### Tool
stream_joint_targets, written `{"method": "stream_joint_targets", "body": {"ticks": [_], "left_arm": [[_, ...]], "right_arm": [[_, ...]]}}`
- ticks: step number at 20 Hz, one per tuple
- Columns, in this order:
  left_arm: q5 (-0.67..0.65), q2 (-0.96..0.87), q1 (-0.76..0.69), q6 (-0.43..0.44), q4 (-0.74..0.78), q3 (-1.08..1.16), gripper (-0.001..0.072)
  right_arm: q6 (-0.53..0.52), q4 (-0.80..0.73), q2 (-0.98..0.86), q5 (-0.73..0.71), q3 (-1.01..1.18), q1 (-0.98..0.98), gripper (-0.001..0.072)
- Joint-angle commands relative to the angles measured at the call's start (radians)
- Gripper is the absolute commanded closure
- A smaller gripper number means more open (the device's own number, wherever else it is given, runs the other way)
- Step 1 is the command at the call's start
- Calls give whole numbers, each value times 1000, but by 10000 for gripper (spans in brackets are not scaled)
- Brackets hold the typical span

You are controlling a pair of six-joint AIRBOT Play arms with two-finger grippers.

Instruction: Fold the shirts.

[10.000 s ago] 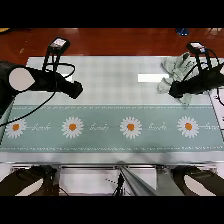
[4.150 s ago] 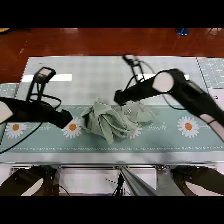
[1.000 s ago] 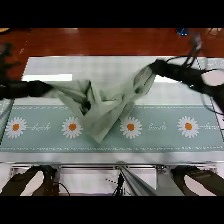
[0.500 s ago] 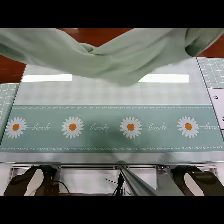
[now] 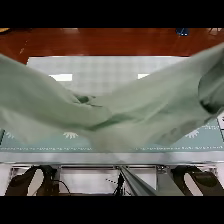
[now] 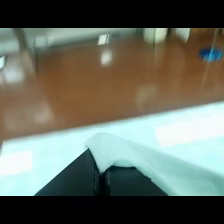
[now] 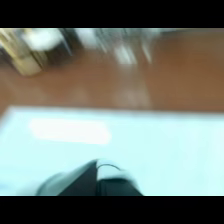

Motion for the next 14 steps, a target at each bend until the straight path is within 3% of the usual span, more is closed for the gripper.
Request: {"method": "stream_joint_targets", "body": {"ticks": [1,3,5,11,14], "left_arm": [[-140,8,-24,-47,21,-123,675],[-146,8,-43,-46,-11,-289,675],[-122,1,-63,-40,-13,-479,675],[186,-7,-121,13,-24,-944,674],[323,-7,-169,13,-53,-1083,674]], "right_arm": [[10,-164,-71,360,6,0,682],[-51,-153,-181,431,-10,0,682],[-100,-155,-313,402,-31,0,682],[-132,-27,-716,66,-31,0,681],[-131,52,-857,-18,-31,0,681]]}}
